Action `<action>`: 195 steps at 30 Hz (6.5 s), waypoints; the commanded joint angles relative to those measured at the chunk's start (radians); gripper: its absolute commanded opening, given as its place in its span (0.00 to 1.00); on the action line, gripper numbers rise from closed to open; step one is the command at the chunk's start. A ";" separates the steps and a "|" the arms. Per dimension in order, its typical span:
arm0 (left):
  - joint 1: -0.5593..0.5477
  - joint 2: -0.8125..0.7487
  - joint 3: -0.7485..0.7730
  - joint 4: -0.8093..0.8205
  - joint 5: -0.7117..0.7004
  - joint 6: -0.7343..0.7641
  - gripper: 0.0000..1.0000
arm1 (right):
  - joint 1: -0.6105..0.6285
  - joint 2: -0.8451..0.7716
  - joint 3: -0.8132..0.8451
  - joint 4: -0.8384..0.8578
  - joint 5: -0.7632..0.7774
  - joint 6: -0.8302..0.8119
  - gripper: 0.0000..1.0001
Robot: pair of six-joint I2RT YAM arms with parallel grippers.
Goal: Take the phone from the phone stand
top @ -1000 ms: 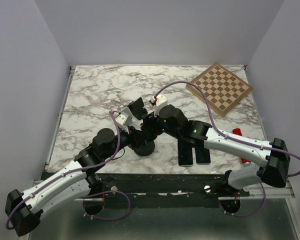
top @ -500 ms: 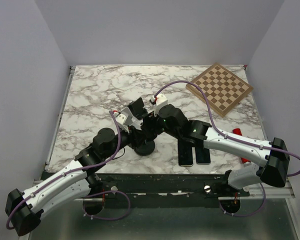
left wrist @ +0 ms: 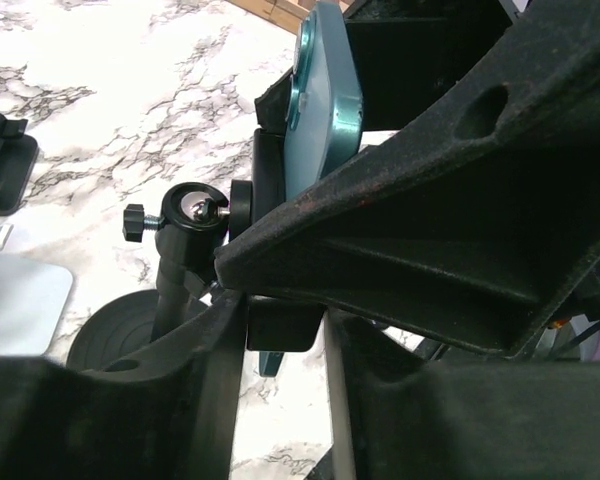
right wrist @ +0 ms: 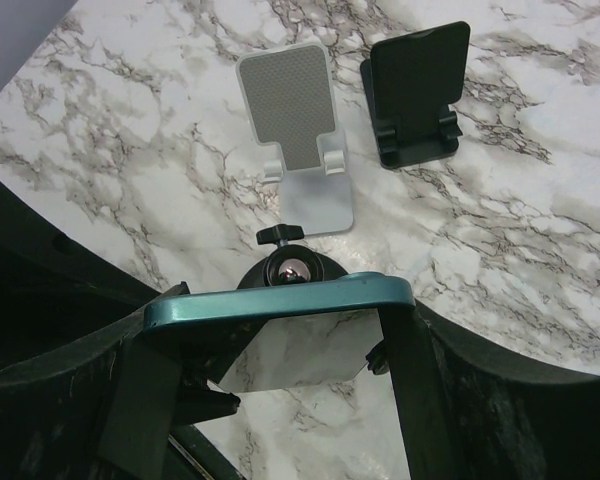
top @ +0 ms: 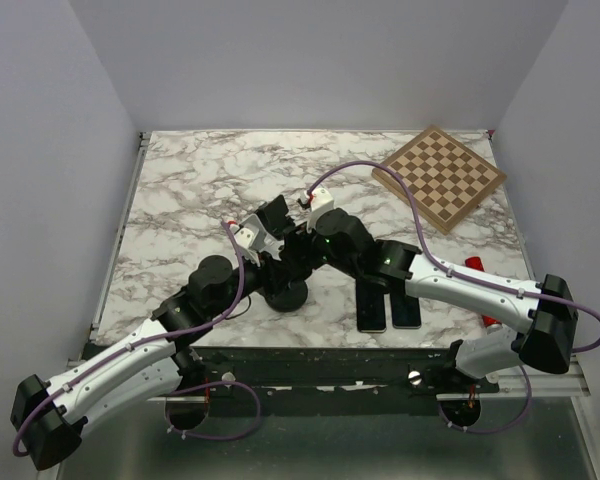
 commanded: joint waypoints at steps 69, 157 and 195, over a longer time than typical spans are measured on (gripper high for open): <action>0.163 -0.132 0.135 -0.260 0.250 -0.066 0.80 | -0.248 -0.196 -0.206 -0.330 -0.156 0.482 0.01; 0.186 -0.289 0.203 -0.186 -0.287 0.334 0.83 | -0.241 -0.529 -0.328 -0.177 0.172 0.390 1.00; 0.195 -0.630 0.018 0.010 -0.540 0.327 0.87 | -0.241 -1.396 -0.529 -0.217 0.542 0.441 1.00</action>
